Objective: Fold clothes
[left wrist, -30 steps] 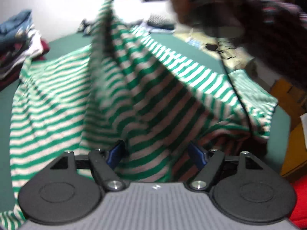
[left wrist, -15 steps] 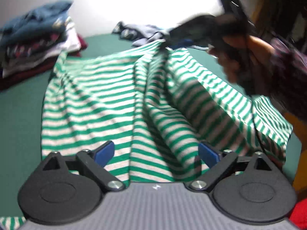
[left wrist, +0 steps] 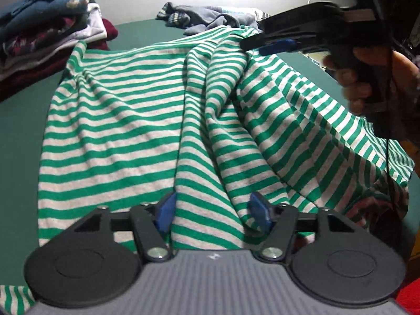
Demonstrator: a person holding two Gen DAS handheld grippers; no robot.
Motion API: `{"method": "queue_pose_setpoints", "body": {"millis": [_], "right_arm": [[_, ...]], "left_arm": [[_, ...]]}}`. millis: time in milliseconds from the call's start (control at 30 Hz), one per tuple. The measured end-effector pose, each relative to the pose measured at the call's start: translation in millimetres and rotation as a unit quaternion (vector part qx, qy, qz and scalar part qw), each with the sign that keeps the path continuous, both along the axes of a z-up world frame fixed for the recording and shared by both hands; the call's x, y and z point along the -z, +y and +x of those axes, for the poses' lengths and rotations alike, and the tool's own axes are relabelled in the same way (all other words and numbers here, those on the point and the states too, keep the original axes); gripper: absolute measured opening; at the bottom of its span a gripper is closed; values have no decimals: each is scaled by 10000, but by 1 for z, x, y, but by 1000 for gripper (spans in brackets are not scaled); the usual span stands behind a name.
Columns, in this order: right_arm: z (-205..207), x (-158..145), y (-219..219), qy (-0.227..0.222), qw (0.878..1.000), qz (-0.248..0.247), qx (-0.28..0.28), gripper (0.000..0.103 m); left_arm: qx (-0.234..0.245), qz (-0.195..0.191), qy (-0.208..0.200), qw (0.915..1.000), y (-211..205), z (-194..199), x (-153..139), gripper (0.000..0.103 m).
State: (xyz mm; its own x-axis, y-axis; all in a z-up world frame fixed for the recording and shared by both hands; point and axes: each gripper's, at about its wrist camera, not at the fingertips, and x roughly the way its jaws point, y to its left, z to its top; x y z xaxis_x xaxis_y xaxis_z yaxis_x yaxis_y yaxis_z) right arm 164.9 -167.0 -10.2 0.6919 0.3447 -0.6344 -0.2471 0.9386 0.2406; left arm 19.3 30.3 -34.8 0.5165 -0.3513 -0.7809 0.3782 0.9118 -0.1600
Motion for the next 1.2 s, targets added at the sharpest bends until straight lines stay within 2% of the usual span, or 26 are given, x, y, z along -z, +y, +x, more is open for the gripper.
{"method": "queue_pose_setpoints", "body": {"millis": [100, 133, 233, 300, 367, 433, 500, 567, 700, 800, 867, 967, 1067, 1133, 1200], "right_arm": [[6, 9, 26, 56, 9994, -105, -318, 16], [8, 12, 35, 110, 9985, -126, -520, 16], [10, 19, 51, 240, 9959, -390, -775, 19], [9, 14, 36, 282, 9977, 31, -612, 29], [6, 5, 15, 233, 9973, 577, -389, 30], [1, -6, -7, 18, 9970, 779, 0, 37], [0, -11, -19, -62, 9979, 560, 306, 41], [4, -9, -24, 23, 9977, 615, 271, 40], [15, 3, -4, 264, 9959, 858, -54, 41], [26, 17, 19, 504, 9927, 1066, -253, 34], [32, 24, 33, 689, 9869, 1323, -611, 35], [35, 27, 54, 555, 9942, 623, -671, 37], [24, 11, 56, 163, 9955, 164, -921, 38], [9, -5, 43, -195, 9958, 128, -887, 41], [1, -9, 26, -248, 9969, 137, -732, 38]], "left_arm": [[-156, -66, -21, 9999, 9, -3, -3, 25], [-253, -57, -2, 9997, 13, -4, -2, 21], [-463, -27, 53, 9989, 23, -6, 1, 22], [-513, 18, 29, 9987, 24, -9, 0, 22], [-526, 130, -17, 9985, 21, -11, -2, 23], [-538, 104, -87, 9985, 18, -12, -7, 23], [-516, 39, -198, 9985, 15, -10, -13, 27], [-467, 46, -319, 9984, 9, -3, -19, 38], [-316, 106, -452, 9984, -5, 8, -25, 51], [-219, 171, -452, 9986, -14, 12, -26, 54], [-155, 214, -452, 9986, -20, 15, -26, 59], [-19, 302, -407, 9987, -26, 12, -23, 60], [79, 438, -397, 9982, -30, 4, -19, 60], [151, 385, -440, 9982, -30, -2, -22, 61], [288, 196, -444, 9984, -33, -8, -24, 67]]}}
